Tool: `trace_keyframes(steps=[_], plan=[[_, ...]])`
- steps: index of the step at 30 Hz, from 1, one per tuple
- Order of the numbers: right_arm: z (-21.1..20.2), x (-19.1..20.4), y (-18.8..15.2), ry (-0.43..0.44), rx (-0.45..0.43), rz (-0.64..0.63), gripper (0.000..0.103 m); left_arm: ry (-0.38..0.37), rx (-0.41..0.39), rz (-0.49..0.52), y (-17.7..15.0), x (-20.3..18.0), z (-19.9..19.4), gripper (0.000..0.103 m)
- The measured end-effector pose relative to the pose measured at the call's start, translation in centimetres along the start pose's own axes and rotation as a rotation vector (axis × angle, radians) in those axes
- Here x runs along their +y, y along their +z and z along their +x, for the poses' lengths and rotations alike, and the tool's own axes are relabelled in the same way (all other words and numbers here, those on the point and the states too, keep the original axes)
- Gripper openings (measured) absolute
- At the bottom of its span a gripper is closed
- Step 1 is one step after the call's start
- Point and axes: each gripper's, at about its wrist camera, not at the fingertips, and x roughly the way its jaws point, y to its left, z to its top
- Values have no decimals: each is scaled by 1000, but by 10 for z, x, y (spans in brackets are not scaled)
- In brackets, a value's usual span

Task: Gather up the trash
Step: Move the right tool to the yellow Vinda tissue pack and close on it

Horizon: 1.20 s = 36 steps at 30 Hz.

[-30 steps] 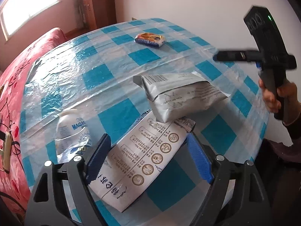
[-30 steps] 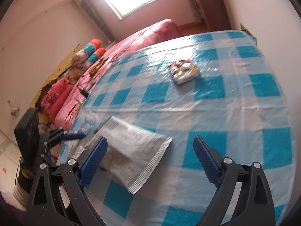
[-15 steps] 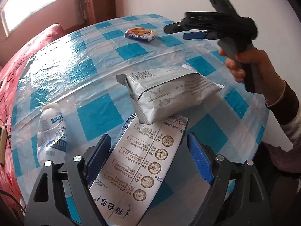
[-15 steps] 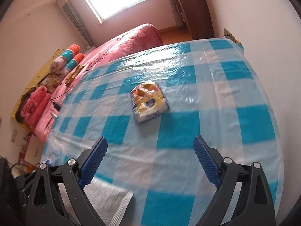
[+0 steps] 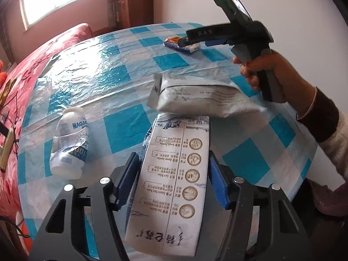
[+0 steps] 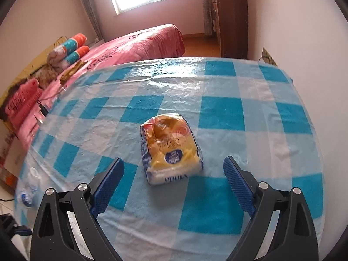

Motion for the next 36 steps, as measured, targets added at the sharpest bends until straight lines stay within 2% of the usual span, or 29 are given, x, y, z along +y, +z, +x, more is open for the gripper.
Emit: trace_keyframes(steps=[7, 16, 24, 36], plan=[[16, 10, 4, -81, 17, -68, 91, -20, -31, -52, -5, 7, -7, 61], [19, 16, 4, -132, 18, -96, 72, -33, -76, -91, -7, 16, -21, 59], [15, 21, 1, -139, 7, -114, 59, -43, -121, -127, -10, 22, -32, 59], [3, 28, -14, -142, -3, -129, 54, -43, -156, -188, -16, 37, -37, 59]])
